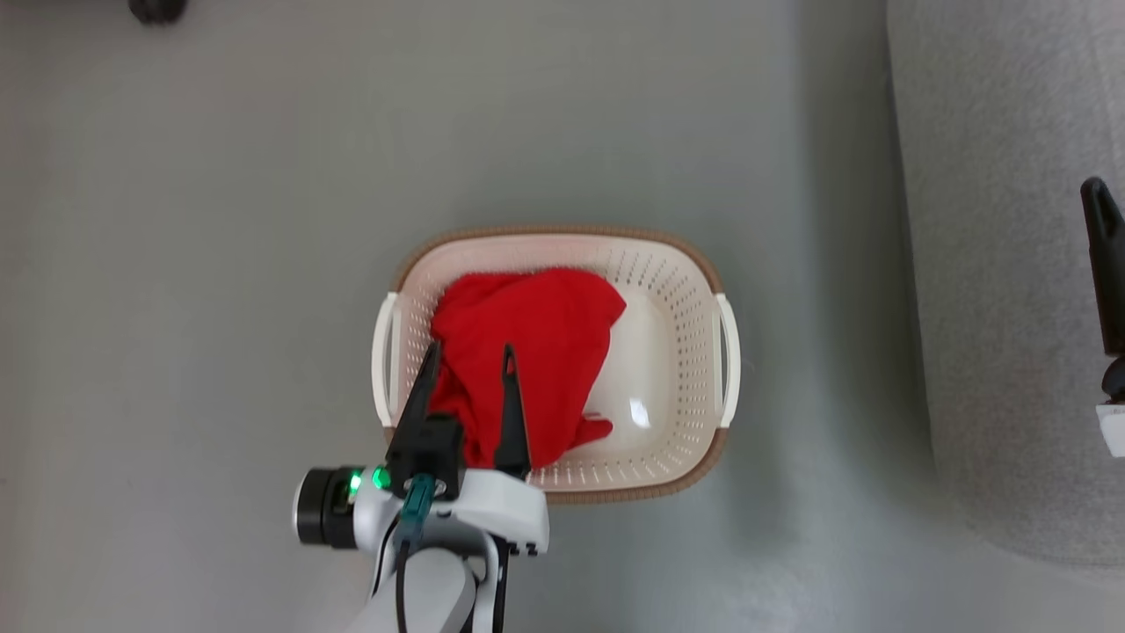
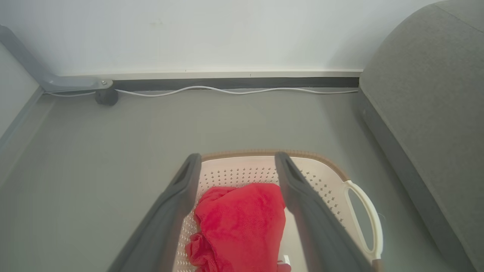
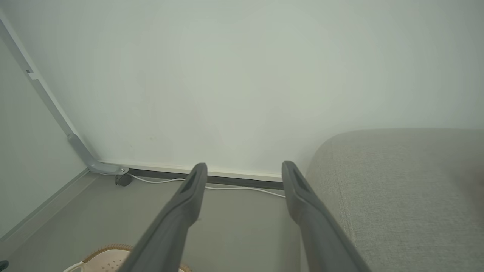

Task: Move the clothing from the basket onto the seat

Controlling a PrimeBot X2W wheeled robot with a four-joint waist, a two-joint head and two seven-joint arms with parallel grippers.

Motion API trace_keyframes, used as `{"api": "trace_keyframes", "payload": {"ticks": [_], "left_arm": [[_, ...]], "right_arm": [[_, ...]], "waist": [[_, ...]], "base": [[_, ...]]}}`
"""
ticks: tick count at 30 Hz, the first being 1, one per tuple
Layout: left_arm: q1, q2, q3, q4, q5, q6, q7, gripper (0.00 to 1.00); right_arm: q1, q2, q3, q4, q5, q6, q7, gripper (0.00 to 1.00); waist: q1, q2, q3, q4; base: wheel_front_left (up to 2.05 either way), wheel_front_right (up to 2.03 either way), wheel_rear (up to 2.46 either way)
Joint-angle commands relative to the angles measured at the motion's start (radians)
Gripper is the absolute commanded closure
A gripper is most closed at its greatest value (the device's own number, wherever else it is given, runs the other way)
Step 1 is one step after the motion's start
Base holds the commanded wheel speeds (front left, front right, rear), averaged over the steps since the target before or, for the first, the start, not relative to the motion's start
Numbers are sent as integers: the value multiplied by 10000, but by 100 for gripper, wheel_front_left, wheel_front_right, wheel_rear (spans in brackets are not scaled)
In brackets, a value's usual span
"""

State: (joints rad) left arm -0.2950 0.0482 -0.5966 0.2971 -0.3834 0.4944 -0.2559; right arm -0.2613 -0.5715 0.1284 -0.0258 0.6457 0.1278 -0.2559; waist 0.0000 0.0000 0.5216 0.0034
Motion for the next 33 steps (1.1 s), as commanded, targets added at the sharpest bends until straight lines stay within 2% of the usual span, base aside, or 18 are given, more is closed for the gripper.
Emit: {"api": "trace_keyframes", "payload": {"ticks": [1,7,18,27,33], "left_arm": [[-343,20,126,-102,-150,135,-59,0],[-1481,20,-518,396,-458,342,-59,0],[-3527,20,-1746,1784,-1502,381,-59,0],[-4962,20,-2918,3410,-2737,347,-59,0],[-6090,20,-4001,4782,-3849,680,-59,0]], "right_arm": [[12,-349,50,-362,117,29,-59,0],[-262,-448,-68,-924,375,29,-59,0],[-914,-788,-158,-1874,496,29,-59,0],[-1171,-899,-222,-2277,434,29,-59,0],[-1379,-871,-135,-2510,402,29,-59,0]], "waist": [[0,0,689,-93],[0,0,1730,-177],[0,0,3569,-443],[0,0,4340,-635],[0,0,4765,-823]], "base": [[0,0,0],[0,0,0],[0,0,0],[0,0,0],[0,0,0]]}}
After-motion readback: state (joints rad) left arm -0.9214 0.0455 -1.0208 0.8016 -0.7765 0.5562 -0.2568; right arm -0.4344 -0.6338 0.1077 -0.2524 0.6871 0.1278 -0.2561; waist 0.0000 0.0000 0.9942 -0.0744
